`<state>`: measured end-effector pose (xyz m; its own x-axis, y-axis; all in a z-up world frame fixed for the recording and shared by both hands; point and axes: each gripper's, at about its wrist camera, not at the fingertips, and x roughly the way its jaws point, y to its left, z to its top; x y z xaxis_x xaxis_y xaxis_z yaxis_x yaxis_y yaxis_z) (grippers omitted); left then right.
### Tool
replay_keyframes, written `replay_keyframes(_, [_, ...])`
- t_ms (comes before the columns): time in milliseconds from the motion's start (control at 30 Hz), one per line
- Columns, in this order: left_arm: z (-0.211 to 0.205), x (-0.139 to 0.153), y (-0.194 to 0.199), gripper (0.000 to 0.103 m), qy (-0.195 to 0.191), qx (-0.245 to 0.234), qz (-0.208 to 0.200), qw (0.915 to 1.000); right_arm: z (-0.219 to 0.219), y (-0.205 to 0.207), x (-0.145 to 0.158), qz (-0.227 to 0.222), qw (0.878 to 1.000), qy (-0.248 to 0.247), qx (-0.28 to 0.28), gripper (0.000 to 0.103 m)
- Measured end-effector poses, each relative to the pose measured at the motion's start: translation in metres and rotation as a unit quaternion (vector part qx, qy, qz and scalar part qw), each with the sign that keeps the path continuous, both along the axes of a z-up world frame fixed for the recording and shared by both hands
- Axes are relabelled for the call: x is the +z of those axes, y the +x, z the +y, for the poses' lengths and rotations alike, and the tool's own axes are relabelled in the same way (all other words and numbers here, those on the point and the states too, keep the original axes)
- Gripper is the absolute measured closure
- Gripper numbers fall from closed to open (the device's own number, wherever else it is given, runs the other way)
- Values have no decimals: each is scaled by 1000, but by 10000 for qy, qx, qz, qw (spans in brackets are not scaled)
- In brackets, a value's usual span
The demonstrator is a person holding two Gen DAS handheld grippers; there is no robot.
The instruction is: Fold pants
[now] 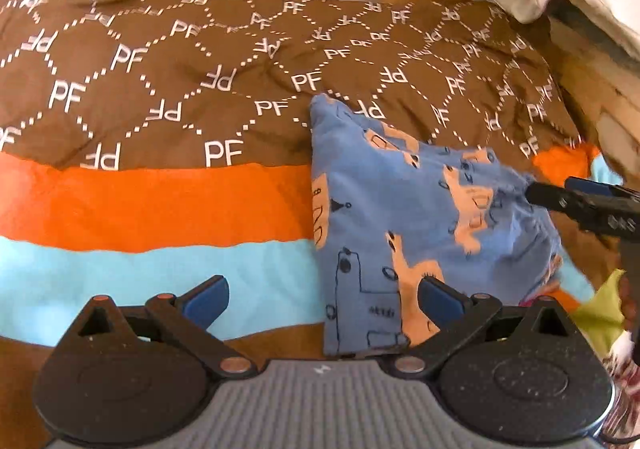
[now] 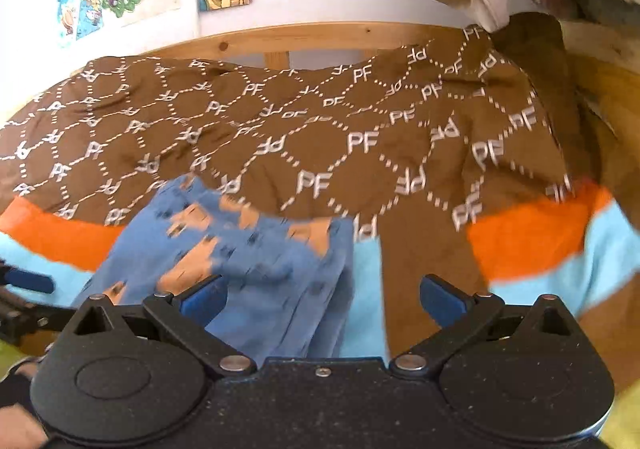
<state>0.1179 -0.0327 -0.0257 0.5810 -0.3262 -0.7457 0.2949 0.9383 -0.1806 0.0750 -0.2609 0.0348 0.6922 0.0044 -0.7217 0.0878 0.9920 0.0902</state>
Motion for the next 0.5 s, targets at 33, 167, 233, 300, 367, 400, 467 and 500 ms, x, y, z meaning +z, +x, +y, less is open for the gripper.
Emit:
replay_keyframes(33, [1,-3,2,0,-46,35,79,10000,-3,8,-2,-19,10000,6,-35,1])
replay_keyframes(167, [6,-16,2,0,-105,2,124,9999,-22,39,-36,340,9991,117,-213,1])
replay_keyframes(233, [5,-15,2,0,-17,-78,122,9999,-29,41,-42,330,9990,159,-238,1])
replay_keyframes(300, [7,-11,3,0,-77,-86,104,9999,-31,36,-33,93,9996,96,-249,1])
replay_keyframes(367, [10,-9,5,0,-321,2,12,9995,-32,29,-24,-191,9998,43,-93,1])
replay_keyframes(400, [13,-8,7,0,-497,55,-45,9987,-34,26,-21,-280,9995,149,45,1])
replay_keyframes(467, [18,-8,14,0,-909,203,-124,9956,-40,27,-20,-238,9979,490,351,1])
replay_keyframes(500, [20,-9,19,0,-1086,254,-110,9937,-40,28,-21,-147,9960,706,525,1])
